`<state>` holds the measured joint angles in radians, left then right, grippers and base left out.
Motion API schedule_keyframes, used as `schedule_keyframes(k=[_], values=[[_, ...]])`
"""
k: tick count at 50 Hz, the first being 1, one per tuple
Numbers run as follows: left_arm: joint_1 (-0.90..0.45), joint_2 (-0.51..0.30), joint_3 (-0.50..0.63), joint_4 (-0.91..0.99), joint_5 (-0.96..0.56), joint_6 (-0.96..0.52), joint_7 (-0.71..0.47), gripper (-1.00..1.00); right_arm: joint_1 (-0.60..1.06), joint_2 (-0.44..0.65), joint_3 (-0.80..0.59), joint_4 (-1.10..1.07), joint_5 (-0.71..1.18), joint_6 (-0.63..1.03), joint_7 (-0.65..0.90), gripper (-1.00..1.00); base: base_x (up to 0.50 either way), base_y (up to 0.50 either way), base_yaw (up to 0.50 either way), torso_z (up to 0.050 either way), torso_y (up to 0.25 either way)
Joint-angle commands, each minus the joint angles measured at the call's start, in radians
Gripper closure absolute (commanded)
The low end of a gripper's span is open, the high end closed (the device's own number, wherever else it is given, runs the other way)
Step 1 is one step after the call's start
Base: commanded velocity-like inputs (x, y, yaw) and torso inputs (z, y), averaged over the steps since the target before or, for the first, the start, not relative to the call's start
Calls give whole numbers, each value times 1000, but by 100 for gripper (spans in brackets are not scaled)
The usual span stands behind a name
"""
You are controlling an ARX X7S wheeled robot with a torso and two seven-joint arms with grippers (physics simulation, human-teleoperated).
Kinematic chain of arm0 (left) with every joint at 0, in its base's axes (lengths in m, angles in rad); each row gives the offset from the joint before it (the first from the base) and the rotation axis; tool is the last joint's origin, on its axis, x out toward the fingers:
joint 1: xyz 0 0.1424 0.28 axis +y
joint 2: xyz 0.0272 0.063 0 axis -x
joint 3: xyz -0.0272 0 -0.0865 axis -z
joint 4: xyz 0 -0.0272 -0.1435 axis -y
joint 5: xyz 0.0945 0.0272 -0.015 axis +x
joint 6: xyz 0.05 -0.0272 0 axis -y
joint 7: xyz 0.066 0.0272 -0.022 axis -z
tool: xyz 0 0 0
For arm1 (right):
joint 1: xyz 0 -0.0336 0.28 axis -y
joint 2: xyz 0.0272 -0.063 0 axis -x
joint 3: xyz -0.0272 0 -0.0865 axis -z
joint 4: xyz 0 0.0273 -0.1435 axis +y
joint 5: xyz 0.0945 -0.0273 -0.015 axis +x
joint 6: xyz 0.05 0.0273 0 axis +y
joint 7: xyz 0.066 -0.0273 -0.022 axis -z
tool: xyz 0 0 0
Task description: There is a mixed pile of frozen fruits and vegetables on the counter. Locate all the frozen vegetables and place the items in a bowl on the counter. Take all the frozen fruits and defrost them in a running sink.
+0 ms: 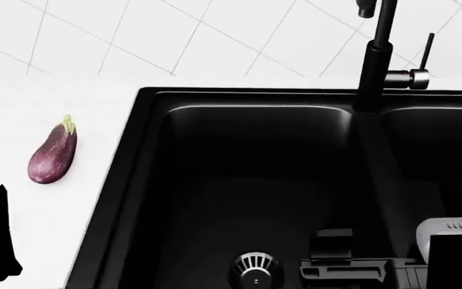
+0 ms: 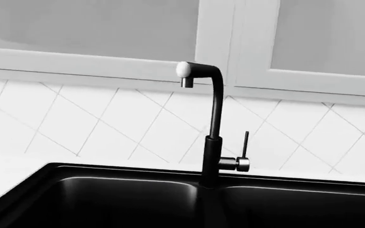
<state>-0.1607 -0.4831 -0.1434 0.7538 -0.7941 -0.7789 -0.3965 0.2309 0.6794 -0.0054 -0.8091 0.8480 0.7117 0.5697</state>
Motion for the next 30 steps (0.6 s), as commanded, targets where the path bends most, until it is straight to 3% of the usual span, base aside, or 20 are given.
schedule_keyframes(k=[1,6,13,19,23,30], values=[[-2,-3,9,-1,-1,-1,-3,-100,-19,4,29,-9,-12,-30,5,-100,351,434,0,0,0],[3,-5,13,1,0,1,-2,-100,-15,6,25,-6,-12,-17,18,-100,315,237,0,0,0],[-22,-14,48,9,-4,-32,-11,-100,-6,20,31,-25,13,14,45,-100,0,0,0,0,0],[-123,-10,88,19,-57,-126,-60,-100,0,40,59,-45,65,45,74,-100,0,0,0,0,0],[-259,10,133,-35,-102,-219,-94,-100,-12,45,79,-46,81,40,75,-100,0,0,0,0,0],[-408,43,236,-169,-65,-260,-79,-100,-18,39,75,-24,80,33,66,-100,0,0,0,0,0]])
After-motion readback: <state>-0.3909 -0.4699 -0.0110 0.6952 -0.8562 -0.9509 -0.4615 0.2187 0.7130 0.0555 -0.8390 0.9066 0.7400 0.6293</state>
